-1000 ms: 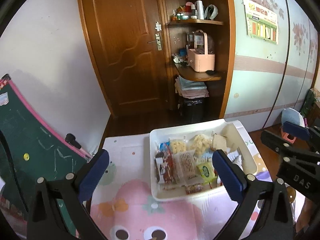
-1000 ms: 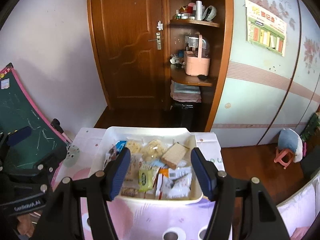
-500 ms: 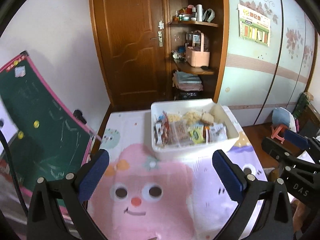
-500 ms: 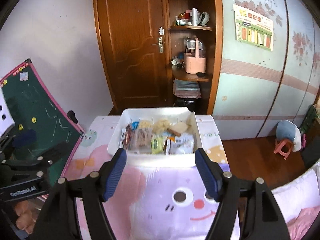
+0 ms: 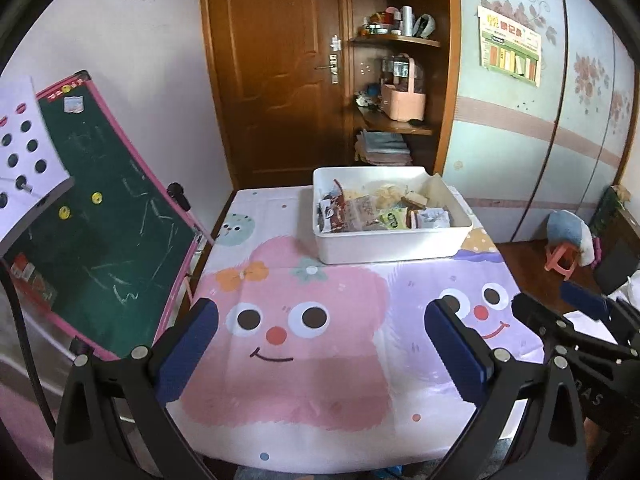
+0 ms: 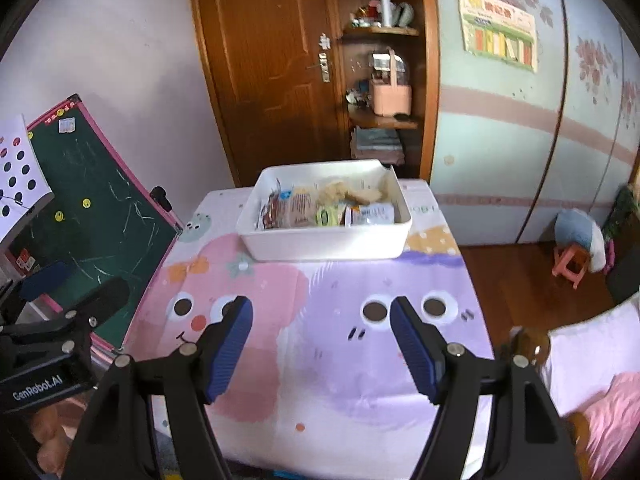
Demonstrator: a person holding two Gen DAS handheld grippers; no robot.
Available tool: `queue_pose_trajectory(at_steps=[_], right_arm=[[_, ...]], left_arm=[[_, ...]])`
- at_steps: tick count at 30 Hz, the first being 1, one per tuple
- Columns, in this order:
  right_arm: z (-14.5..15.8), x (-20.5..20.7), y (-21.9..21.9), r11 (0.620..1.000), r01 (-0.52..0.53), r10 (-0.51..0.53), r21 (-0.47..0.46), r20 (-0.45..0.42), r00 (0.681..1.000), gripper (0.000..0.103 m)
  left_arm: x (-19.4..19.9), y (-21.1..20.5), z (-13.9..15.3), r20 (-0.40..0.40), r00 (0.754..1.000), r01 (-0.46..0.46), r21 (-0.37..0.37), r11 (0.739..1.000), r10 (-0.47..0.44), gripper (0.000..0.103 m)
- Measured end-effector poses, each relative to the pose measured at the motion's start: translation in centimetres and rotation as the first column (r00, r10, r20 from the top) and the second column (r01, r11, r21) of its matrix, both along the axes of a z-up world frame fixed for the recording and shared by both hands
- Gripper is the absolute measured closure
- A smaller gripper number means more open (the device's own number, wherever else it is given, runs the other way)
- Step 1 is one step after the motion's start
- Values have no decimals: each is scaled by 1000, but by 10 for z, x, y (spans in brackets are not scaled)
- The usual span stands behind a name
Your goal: Organize snacks
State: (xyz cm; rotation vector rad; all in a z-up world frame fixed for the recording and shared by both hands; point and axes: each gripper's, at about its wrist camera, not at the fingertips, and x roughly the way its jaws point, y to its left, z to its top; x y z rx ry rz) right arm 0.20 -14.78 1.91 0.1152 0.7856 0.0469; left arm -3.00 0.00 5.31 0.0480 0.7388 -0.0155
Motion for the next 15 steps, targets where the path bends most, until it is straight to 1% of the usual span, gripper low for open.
queue_pose_trajectory(at_steps=[4, 9, 15], right_arm=[[-7, -8, 0, 999, 4, -3, 43, -25, 1000, 31], [-4, -14, 5, 1000, 28, -28, 0, -12, 1000, 31], [-5, -13, 12, 1000, 6, -6, 0, -16, 1000, 31]], left_arm=[[-1, -2, -10, -33, 999, 3, 6, 1000, -2, 0], [0, -2, -17, -66, 998, 5, -13, 1000, -6, 0], [4, -4, -21, -66, 998, -14, 14, 1000, 14, 0]])
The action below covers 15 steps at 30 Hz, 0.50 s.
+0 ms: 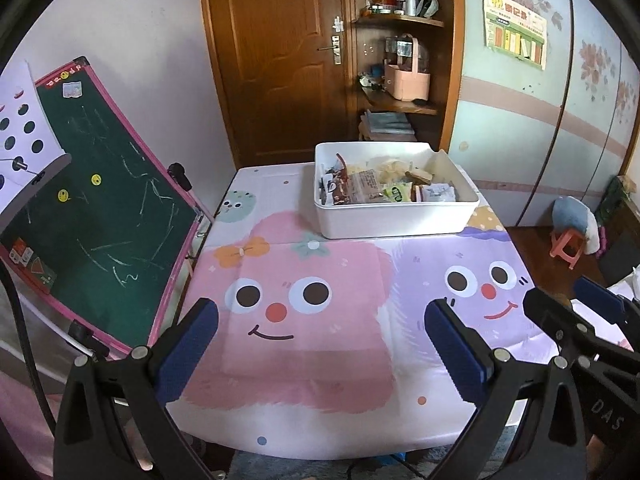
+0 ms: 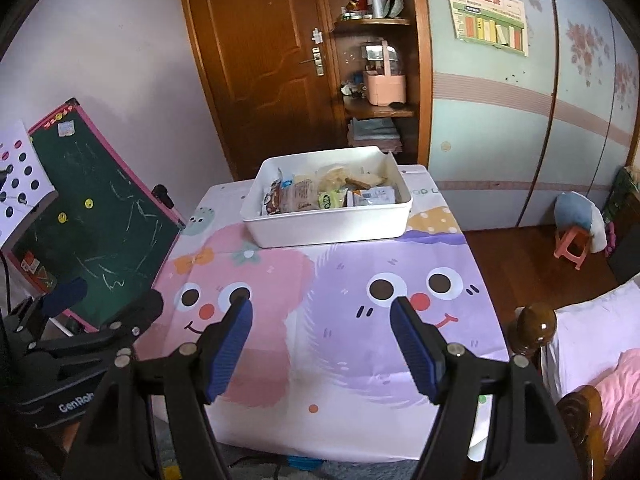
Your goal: Organize snacks
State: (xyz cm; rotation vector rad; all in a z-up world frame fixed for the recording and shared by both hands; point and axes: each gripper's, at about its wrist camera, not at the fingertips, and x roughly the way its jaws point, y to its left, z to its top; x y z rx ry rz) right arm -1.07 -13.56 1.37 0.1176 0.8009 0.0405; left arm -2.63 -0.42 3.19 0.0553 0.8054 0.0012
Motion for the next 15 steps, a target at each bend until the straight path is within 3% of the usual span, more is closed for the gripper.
queue_pose_trajectory(at_steps=[15], right_arm=[[-5, 8, 1, 1000, -12, 13, 16, -21, 1000, 31]], left_arm=[[5, 4, -7, -38, 999, -7, -22, 1000, 6, 0]])
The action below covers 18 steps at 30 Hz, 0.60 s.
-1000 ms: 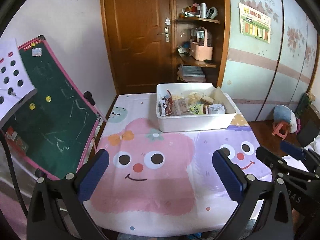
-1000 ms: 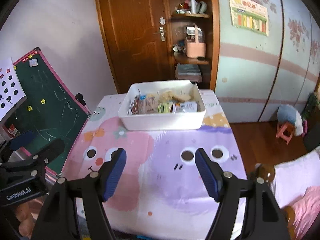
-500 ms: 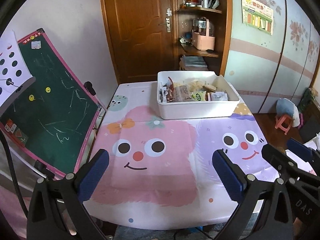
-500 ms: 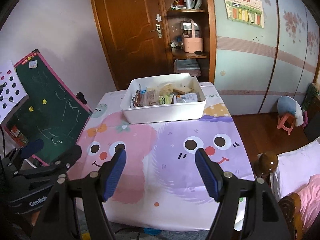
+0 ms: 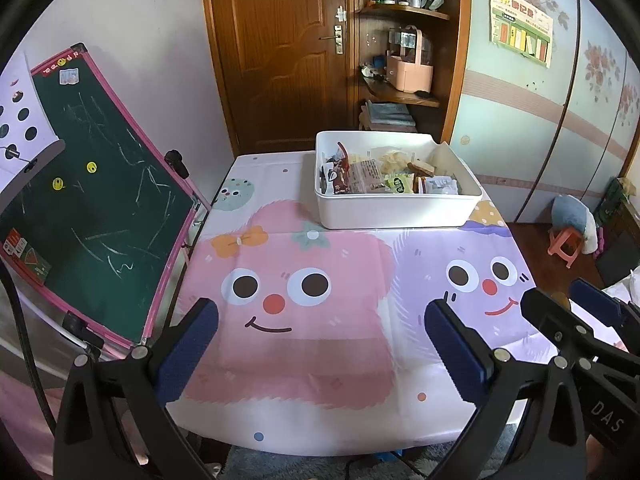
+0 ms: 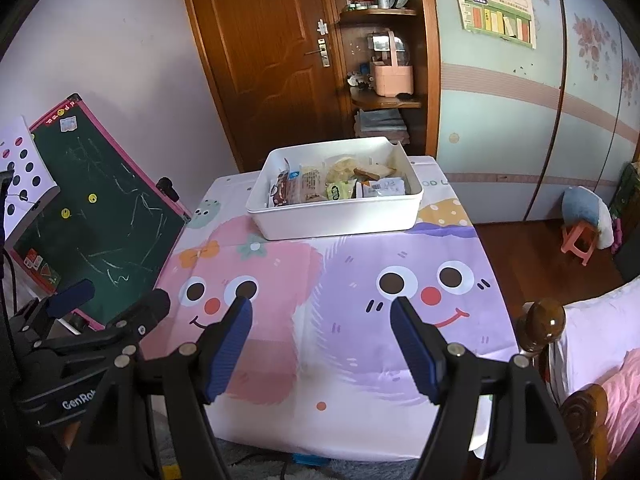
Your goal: Organize snacks
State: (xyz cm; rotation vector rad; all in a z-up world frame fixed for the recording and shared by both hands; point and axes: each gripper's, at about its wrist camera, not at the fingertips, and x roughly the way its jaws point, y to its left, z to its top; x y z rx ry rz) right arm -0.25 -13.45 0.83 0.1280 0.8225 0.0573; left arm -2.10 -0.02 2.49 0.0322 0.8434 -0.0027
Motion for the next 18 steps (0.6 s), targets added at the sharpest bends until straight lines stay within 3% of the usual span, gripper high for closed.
queue_pose_trajectory(at_steps=[18], right_arm=[[-6, 4, -2, 1000, 16, -16, -11, -14, 1000, 31]], left_arm=[[1, 0, -3, -2, 1000, -1, -14, 1000, 1, 0]])
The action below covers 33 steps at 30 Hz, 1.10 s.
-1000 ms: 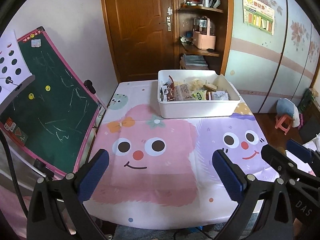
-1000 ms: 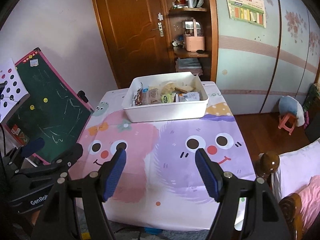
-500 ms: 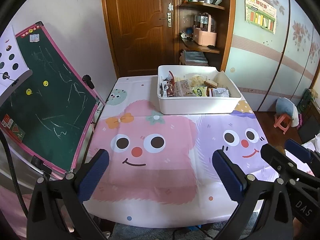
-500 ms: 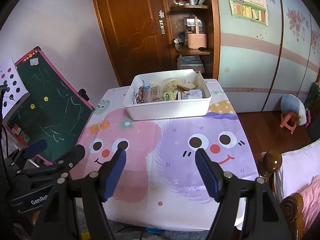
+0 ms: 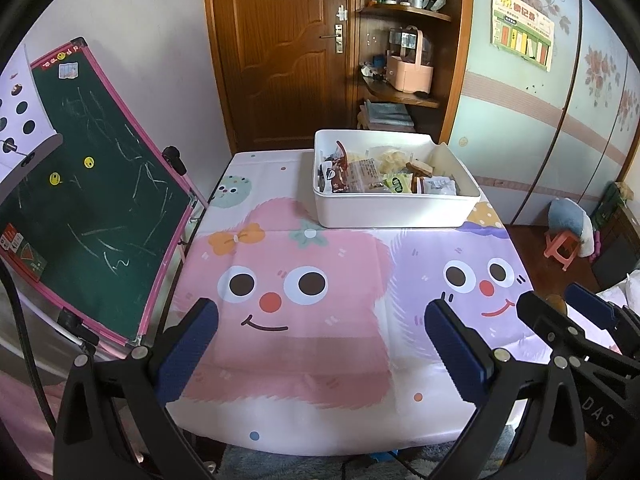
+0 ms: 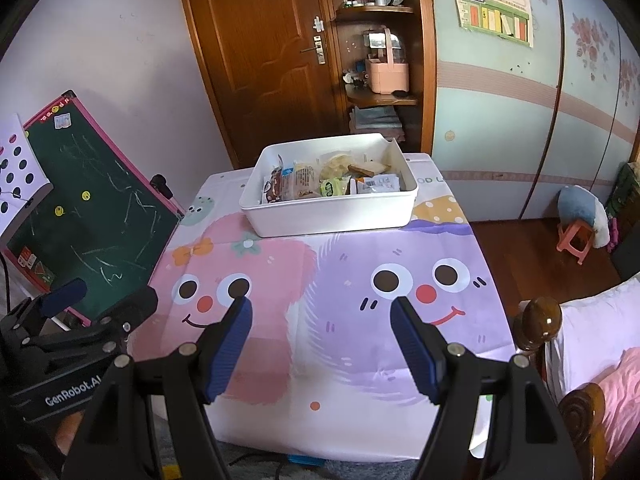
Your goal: Organize snacks
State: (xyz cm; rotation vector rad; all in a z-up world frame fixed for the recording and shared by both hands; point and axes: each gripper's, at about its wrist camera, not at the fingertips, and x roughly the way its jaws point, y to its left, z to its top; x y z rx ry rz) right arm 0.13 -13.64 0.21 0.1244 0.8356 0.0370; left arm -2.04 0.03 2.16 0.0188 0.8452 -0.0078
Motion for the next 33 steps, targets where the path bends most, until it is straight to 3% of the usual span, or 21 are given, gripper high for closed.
queue_pose_trajectory(at_steps=[33], right_arm=[[-11, 6, -6, 1000, 14, -14, -8, -30, 999, 31]], left_arm=[[4, -8, -14, -59, 998, 15, -20, 1000, -16, 0]])
